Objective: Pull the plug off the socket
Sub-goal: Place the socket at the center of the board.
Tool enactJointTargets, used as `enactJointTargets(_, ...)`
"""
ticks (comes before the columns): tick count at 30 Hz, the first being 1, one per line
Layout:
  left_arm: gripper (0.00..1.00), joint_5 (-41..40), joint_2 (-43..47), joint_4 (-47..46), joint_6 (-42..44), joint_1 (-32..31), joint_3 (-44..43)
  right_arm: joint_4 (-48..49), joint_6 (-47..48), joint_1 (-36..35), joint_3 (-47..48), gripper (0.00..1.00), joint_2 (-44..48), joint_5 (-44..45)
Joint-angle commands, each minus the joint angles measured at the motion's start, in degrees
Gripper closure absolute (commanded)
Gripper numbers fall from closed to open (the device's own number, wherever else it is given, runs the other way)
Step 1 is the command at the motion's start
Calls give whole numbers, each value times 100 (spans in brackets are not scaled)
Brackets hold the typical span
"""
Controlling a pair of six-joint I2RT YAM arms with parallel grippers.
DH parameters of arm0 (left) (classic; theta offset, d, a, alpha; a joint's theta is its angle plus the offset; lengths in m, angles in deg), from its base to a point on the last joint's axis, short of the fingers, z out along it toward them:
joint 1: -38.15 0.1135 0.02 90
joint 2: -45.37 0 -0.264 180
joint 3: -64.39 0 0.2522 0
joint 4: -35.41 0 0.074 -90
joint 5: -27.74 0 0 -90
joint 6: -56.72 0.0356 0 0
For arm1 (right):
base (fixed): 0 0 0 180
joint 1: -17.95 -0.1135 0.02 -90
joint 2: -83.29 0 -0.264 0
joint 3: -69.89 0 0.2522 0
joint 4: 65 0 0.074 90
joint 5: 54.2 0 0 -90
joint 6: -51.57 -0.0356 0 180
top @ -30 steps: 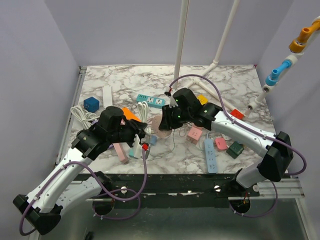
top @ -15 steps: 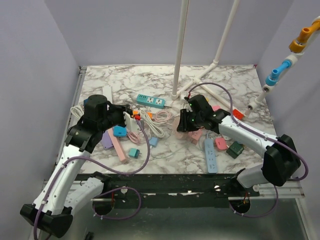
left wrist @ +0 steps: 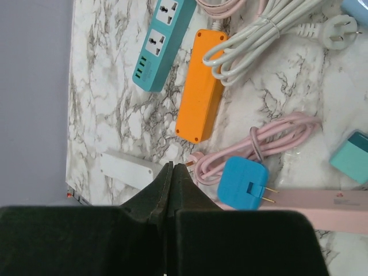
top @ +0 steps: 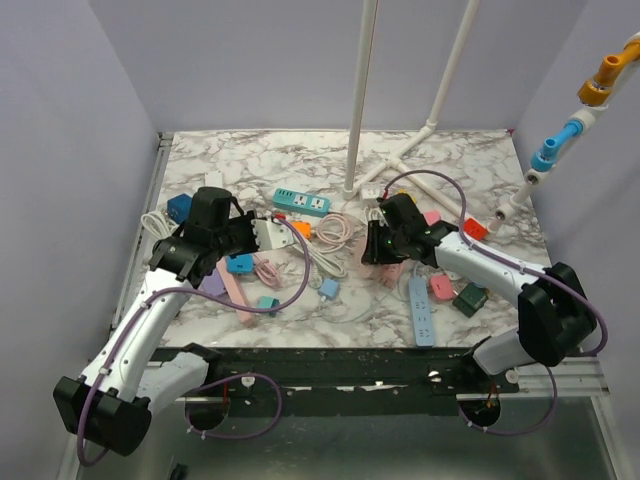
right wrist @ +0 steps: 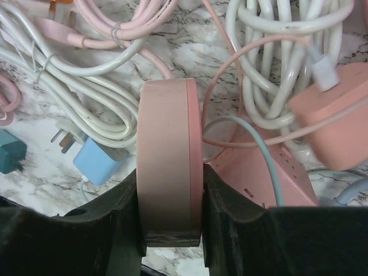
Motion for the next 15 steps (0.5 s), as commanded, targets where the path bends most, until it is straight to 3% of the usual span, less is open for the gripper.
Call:
enactJointTargets(1,100,111,146,210,-475,23,185,-46,6,87,-345,56,89,363)
enactJointTargets(4,95,187,66,321,-785,32,211,-61,-27,88,-376,36,252,308)
enactJointTargets(5,87,231,15,378,-914,42,190,-100,-38,87,-320,29,308,316)
enactJointTargets(7,62,335,-100,477,-1241,73,97,-193,-29,86,-152,5,436,318)
enactJointTargets(8,47,376,-158,511,-1430,105,24,-237,-28,86,-60,0,507,319)
enactJointTargets(12,3,720,-250,514,-2024,324,-259,-341,26,88,437,0,772,261)
enactJointTargets(15,2,940,-260,479,-2465,532,-476,-414,89,86,746,0,951,274)
